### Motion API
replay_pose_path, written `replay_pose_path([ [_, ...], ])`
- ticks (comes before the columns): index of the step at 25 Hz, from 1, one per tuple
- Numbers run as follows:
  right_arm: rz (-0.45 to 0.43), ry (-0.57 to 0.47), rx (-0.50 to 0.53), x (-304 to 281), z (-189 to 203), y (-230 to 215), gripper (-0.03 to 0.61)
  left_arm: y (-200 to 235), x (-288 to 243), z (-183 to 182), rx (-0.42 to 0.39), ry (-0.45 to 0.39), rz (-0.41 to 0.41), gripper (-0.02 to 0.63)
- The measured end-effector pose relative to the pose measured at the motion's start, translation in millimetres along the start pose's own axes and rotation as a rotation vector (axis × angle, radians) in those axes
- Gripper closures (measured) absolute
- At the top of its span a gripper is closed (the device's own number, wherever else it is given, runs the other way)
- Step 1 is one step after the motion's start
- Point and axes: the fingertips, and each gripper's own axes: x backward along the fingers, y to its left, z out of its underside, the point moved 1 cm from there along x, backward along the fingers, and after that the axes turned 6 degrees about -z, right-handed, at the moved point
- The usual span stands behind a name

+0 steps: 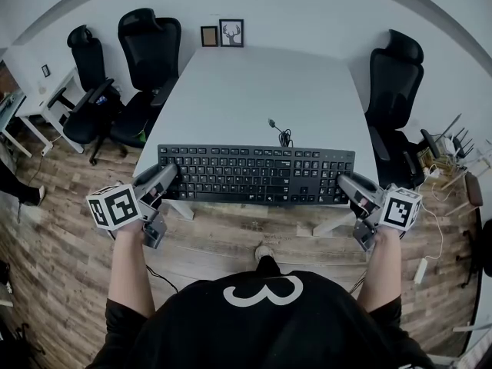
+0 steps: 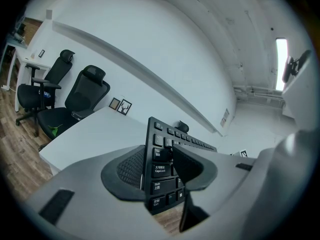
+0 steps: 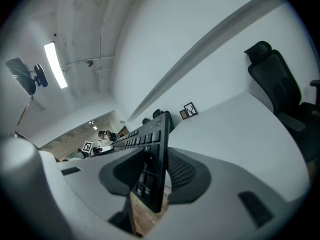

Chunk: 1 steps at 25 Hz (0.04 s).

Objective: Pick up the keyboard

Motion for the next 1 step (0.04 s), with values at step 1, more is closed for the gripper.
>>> replay_pose_path([
  [1, -0.003, 0.000, -0.001, -0.6, 0.3, 0.0, 0.442, -0.2, 0.2, 0.0, 0.000, 0.001, 0.000, 0.439],
])
